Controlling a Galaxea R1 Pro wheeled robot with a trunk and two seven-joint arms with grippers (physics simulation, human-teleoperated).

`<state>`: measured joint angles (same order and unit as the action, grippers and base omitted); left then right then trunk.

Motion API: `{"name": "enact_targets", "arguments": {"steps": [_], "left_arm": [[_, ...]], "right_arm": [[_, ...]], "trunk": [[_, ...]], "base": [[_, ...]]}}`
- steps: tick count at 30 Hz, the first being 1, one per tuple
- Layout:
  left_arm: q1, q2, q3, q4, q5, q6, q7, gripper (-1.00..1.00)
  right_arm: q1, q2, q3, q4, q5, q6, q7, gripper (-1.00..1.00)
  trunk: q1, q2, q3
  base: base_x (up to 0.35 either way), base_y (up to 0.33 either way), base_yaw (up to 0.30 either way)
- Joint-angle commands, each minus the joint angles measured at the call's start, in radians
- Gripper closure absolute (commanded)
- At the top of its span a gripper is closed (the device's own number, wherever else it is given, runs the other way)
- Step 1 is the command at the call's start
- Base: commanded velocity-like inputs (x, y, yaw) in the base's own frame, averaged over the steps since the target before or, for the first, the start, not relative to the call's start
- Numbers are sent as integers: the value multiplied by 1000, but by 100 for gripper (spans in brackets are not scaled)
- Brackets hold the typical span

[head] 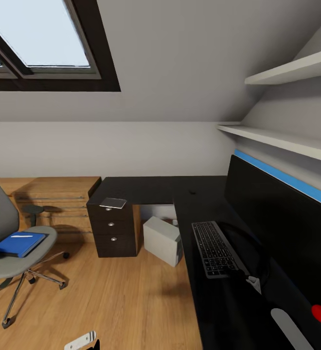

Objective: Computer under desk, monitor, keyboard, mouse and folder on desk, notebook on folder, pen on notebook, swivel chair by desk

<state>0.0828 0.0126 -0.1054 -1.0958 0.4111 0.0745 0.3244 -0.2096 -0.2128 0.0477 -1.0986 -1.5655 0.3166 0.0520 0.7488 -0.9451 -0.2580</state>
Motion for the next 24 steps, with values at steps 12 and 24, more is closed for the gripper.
{"name": "enact_targets", "arguments": {"steps": [12, 24], "left_arm": [[0, 4, -6, -3, 5, -1, 5, -100], [0, 4, -7, -3, 3, -2, 4, -100]], "right_arm": [[-1, -1, 2, 0, -7, 1, 0, -100], [-1, -1, 4, 0, -6, 1, -1, -100]], "trunk": [[0, -1, -1], [0, -1, -1]], "base": [[0, 0, 0], [-107, -40, 0]]}}
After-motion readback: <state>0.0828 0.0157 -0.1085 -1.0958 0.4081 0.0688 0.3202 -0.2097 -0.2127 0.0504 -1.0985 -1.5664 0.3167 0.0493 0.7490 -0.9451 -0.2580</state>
